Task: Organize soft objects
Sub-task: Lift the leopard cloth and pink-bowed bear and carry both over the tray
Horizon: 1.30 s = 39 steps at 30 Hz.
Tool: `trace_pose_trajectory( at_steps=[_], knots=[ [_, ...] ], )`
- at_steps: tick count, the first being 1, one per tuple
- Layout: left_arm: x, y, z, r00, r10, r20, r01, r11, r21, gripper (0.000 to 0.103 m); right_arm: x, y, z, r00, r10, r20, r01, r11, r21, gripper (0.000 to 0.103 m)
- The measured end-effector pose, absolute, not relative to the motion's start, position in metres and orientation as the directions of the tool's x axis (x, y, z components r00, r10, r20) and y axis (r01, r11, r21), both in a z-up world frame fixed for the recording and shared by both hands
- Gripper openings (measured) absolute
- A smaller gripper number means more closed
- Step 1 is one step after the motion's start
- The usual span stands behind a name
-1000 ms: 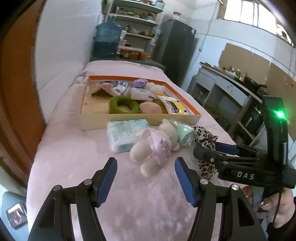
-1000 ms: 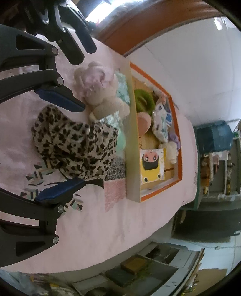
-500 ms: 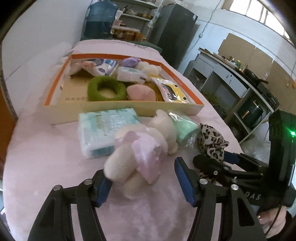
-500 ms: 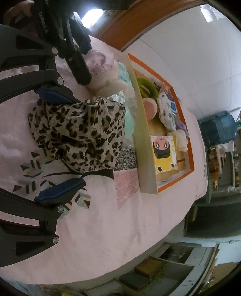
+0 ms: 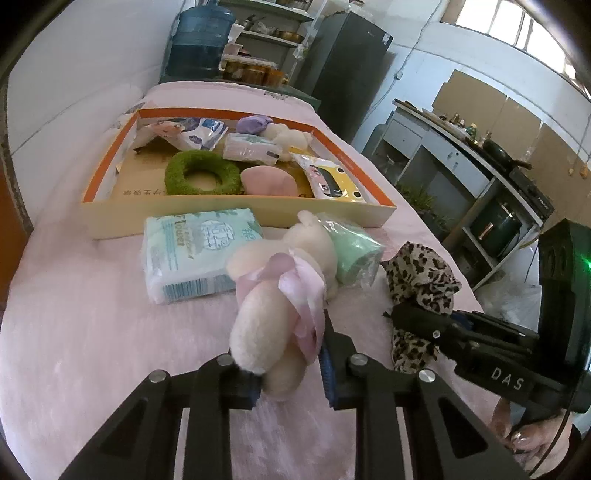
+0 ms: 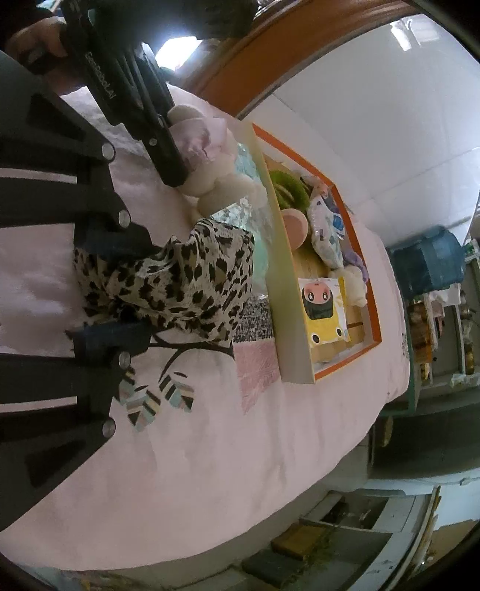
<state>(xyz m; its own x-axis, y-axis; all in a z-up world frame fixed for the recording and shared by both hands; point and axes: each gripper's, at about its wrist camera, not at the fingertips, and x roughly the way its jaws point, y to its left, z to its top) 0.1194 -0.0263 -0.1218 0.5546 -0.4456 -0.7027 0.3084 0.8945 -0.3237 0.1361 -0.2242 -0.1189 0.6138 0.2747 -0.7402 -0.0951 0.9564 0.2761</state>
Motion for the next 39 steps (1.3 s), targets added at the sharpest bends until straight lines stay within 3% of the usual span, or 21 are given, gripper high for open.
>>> trace_pose_trajectory(
  at_steps=[5, 25, 39],
  knots=[
    [0.109, -0.024, -0.114, 0.578, -0.449, -0.681, 0.309, 0.893, -0.326, 0.025, 0.127, -0.228, -0.110, 0.629, 0.269, -0.729, -0.093, 0.957, 0.273, 0.020],
    [0.077, -0.007, -0.047, 0.697, -0.445, -0.562, 0.329, 0.895, -0.300, 0.025, 0.098, -0.230, -0.047, 0.721, 0.259, -0.643, -0.127, 0.961, 0.244, 0.020],
    [0.094, 0.002, -0.010, 0.772, -0.365, -0.521, 0.271, 0.930, -0.249, 0.025, 0.116, -0.217, -0.014, 0.751, 0.286, -0.595, -0.186, 0.956, 0.225, 0.020]
  ],
)
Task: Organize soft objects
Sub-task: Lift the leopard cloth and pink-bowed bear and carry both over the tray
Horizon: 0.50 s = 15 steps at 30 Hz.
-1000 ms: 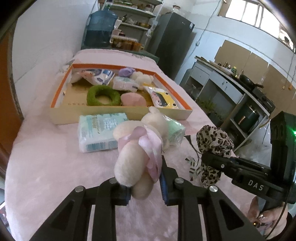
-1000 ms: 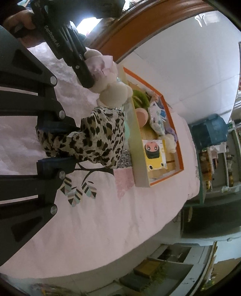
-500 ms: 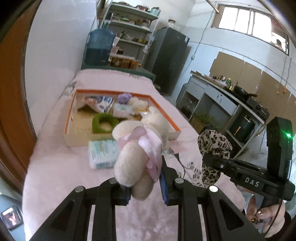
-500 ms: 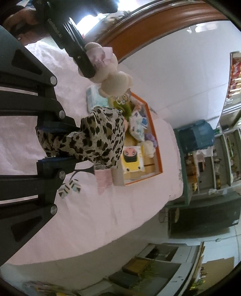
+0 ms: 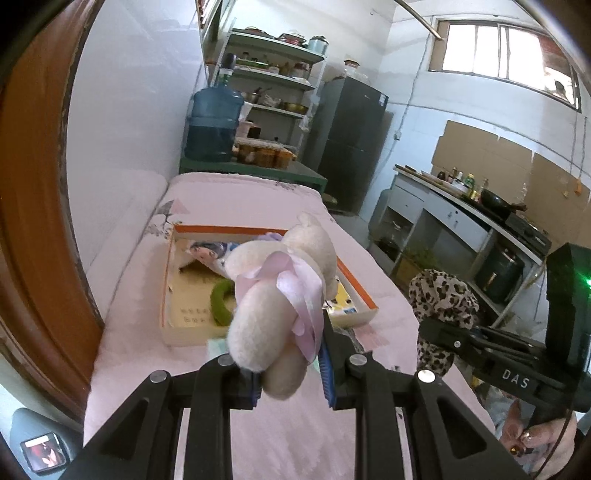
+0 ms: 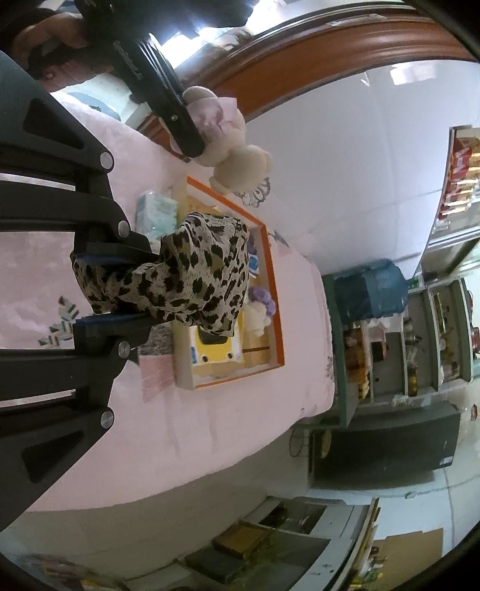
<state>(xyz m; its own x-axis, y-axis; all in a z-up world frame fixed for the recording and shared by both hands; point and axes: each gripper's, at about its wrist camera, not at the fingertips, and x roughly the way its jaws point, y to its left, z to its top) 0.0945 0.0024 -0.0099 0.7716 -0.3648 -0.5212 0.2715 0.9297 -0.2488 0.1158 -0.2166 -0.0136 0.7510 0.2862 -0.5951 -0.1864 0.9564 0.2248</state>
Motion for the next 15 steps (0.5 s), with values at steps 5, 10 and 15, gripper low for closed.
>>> trace_pose_trajectory(
  at_steps=[5, 10, 15],
  knots=[
    [0.106, 0.003, -0.007, 0.790, -0.330, -0.517, 0.241, 0.942, -0.232, 0.025, 0.130, -0.214, -0.011, 0.752, 0.298, -0.587, -0.199, 0.953, 0.229, 0.020],
    [0.118, 0.002, -0.005, 0.803, -0.294, -0.518, 0.217, 0.954, -0.205, 0.025, 0.148, -0.212, -0.011, 0.751, 0.309, -0.583, -0.206, 0.949, 0.237, 0.020],
    [0.134, 0.001, -0.008, 0.803, -0.273, -0.529, 0.199, 0.961, -0.194, 0.025, 0.168, -0.211, -0.011, 0.751, 0.321, -0.577, -0.214, 0.945, 0.247, 0.020]
  ],
)
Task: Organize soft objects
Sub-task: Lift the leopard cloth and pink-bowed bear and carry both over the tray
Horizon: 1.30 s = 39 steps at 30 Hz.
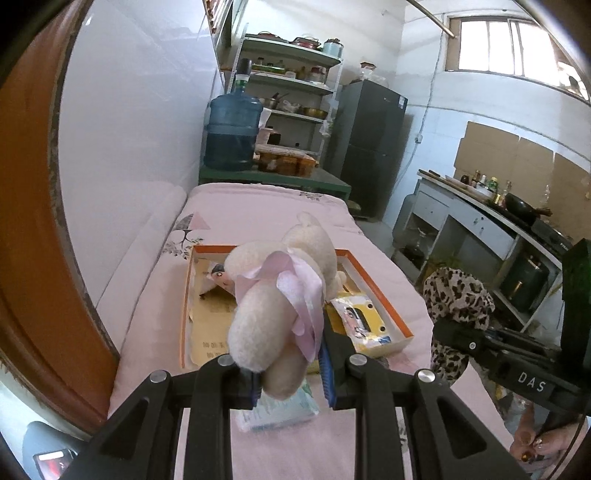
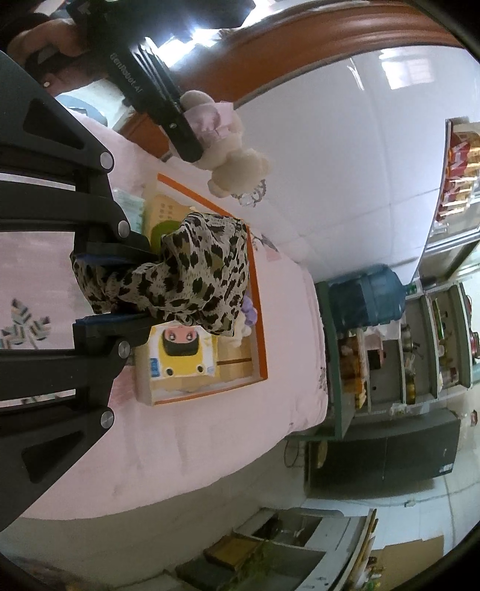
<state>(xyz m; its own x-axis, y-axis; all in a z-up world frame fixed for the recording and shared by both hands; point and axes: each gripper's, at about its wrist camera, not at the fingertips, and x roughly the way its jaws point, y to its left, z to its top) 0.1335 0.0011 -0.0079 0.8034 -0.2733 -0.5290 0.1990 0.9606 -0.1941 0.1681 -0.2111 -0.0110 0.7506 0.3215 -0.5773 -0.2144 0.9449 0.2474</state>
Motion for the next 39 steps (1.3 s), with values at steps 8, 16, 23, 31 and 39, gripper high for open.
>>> trace_pose_trajectory(
  at_steps=[8, 16, 23, 31, 39],
  knots=[
    [0.160, 0.000, -0.016, 0.795, -0.250, -0.553, 0.177, 0.967, -0.182, 0.025, 0.203, -0.209, -0.017, 0.740, 0.346, -0.578, -0.229, 0.936, 0.267, 0.020],
    [0.182, -0.001, -0.027, 0.786, -0.234, -0.572, 0.160, 0.971, -0.177, 0.025, 0.233, -0.207, -0.027, 0.728, 0.357, -0.585, -0.237, 0.932, 0.275, 0.020],
    [0.203, 0.004, -0.035, 0.785, -0.213, -0.582, 0.135, 0.975, -0.175, 0.025, 0.255, -0.209, -0.037, 0.721, 0.356, -0.595, -0.226, 0.932, 0.284, 0.020],
    [0.221, 0.008, -0.045, 0.785, -0.182, -0.592, 0.103, 0.981, -0.165, 0.025, 0.281, -0.207, -0.050, 0.710, 0.356, -0.608, -0.220, 0.932, 0.289, 0.020],
    [0.235, 0.009, -0.062, 0.775, -0.138, -0.617, 0.071, 0.989, -0.132, 0.025, 0.300, -0.200, -0.066, 0.690, 0.345, -0.636, -0.223, 0.938, 0.267, 0.020]
  ],
)
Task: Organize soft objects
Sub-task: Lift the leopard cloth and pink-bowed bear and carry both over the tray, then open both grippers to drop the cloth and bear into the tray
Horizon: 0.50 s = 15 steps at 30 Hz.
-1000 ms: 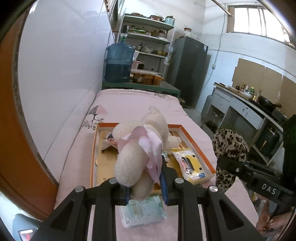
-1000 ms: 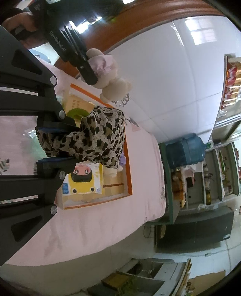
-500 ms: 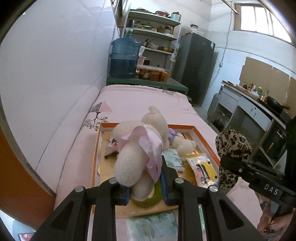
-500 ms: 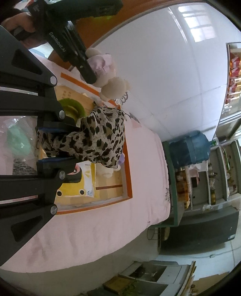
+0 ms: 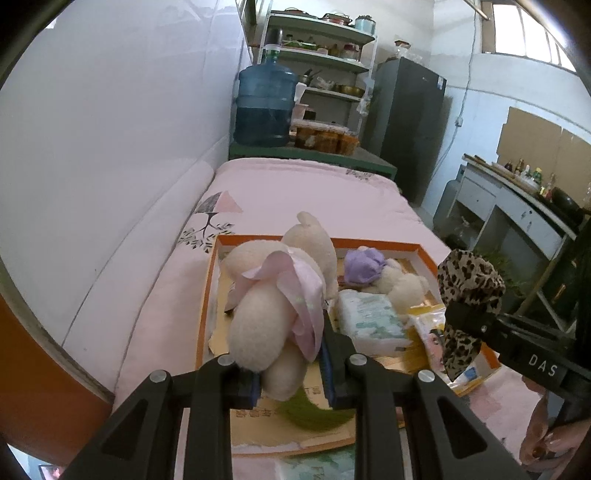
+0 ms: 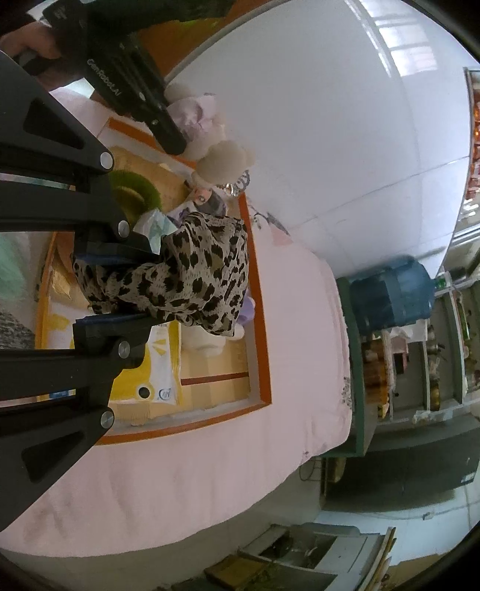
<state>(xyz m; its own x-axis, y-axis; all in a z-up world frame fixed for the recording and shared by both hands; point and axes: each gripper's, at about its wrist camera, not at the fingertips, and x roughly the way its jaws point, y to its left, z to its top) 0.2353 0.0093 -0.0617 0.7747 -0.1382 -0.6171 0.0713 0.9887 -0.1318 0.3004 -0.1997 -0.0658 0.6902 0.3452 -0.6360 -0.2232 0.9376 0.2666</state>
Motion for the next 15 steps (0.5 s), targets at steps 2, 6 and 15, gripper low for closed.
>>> trace_pose_trajectory(
  at_steps=[2, 6, 15],
  knots=[
    [0.239, 0.009, -0.066, 0.770, -0.128, -0.625, 0.064, 0.990, -0.124, 0.025, 0.304, -0.198, -0.070, 0.685, 0.340, -0.644, -0.222, 0.940, 0.260, 0.020],
    [0.245, 0.012, -0.074, 0.759, -0.115, -0.641, 0.053, 0.992, -0.115, 0.025, 0.309, -0.194, -0.076, 0.679, 0.328, -0.657, -0.225, 0.944, 0.240, 0.020],
    [0.254, 0.015, -0.087, 0.741, -0.100, -0.664, 0.038, 0.994, -0.107, 0.025, 0.316, -0.189, -0.084, 0.666, 0.326, -0.671, -0.229, 0.945, 0.231, 0.020]
  ],
)
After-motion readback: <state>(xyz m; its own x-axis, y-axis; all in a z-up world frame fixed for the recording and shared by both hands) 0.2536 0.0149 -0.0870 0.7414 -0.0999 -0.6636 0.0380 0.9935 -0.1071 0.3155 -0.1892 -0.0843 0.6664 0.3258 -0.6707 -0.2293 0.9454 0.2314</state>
